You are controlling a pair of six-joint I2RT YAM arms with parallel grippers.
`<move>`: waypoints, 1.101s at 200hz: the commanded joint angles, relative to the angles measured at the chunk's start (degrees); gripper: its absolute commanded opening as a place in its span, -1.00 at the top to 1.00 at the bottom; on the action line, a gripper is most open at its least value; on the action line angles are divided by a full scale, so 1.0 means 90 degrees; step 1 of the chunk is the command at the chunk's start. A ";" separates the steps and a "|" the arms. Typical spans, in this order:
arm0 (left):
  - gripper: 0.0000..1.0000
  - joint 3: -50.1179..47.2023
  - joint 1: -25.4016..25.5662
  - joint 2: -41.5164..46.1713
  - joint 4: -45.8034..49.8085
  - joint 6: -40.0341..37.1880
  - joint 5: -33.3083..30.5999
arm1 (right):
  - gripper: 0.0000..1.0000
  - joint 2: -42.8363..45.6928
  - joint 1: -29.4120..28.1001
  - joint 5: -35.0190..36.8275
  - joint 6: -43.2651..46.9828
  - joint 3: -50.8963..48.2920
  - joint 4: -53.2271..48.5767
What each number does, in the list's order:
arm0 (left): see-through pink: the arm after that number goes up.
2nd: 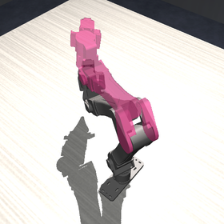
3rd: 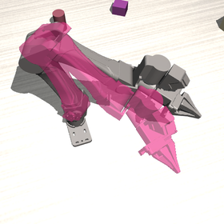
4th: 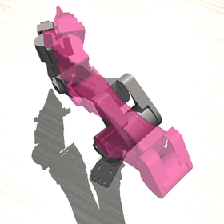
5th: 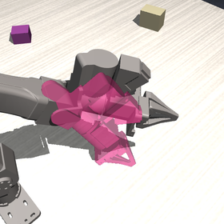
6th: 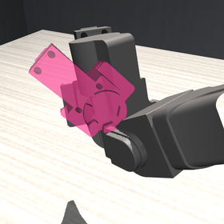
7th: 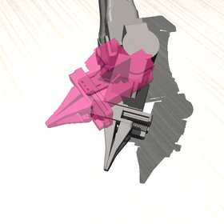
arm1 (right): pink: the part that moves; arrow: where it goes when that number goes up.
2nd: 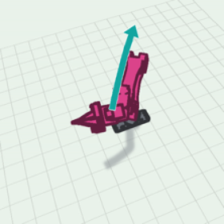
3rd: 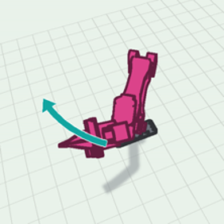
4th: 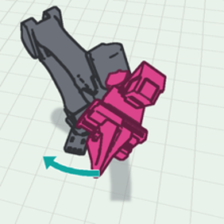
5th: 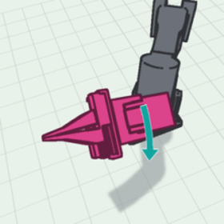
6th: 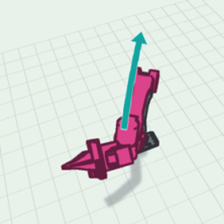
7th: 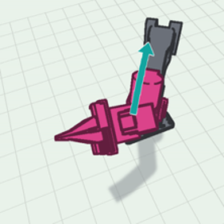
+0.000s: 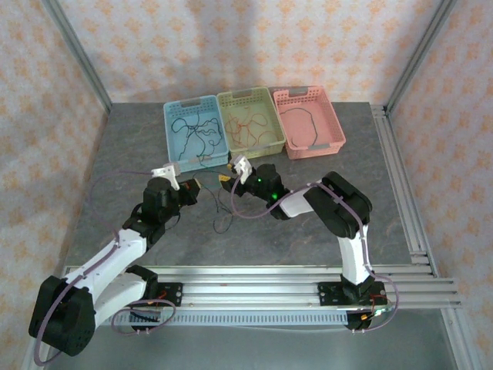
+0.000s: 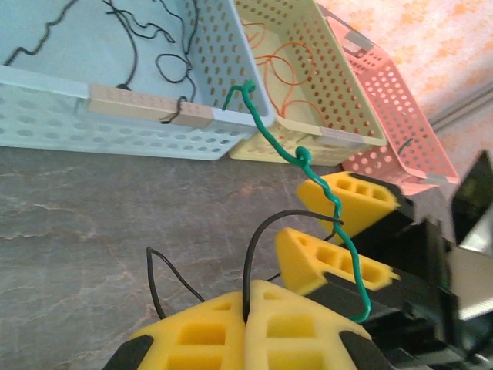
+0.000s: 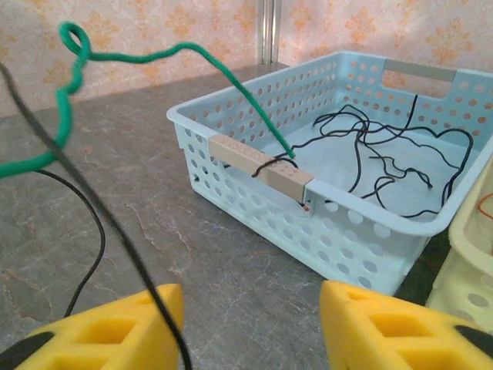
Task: Untangle the cables
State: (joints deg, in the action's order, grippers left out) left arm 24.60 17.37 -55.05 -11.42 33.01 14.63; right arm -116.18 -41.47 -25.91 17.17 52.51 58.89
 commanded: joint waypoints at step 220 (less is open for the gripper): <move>-0.61 0.0718 0.0170 -0.0546 0.0985 0.0084 -0.1586 | 1.00 0.1797 0.0341 0.1465 -0.0643 -0.1688 0.2410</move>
State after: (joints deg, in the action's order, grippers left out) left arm 29.34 18.76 -59.92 -4.56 33.12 3.11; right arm -107.24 -38.41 -8.64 14.28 38.46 77.60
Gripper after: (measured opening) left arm 0.806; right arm 0.046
